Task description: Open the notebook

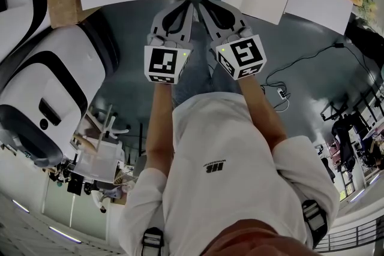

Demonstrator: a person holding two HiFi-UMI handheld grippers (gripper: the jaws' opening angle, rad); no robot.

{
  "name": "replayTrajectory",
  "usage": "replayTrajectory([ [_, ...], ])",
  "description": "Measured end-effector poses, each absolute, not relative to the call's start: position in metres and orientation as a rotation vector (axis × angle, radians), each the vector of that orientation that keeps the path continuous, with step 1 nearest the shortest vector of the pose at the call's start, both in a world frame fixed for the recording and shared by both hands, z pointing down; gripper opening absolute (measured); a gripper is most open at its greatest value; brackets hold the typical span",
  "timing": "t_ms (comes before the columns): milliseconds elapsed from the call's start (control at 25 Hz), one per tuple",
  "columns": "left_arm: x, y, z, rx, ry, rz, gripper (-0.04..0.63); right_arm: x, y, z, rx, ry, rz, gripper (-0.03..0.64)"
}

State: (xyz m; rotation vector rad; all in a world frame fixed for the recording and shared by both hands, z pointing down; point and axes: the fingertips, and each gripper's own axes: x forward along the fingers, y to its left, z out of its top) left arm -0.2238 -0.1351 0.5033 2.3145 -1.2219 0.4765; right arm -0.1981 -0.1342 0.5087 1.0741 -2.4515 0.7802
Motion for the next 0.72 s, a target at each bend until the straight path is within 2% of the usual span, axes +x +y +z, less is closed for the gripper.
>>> replayTrajectory([
  [720, -0.241, -0.137, 0.520, 2.279, -1.231, 0.480, 0.000, -0.215, -0.138, 0.544, 1.016, -2.397, 0.795, 0.012],
])
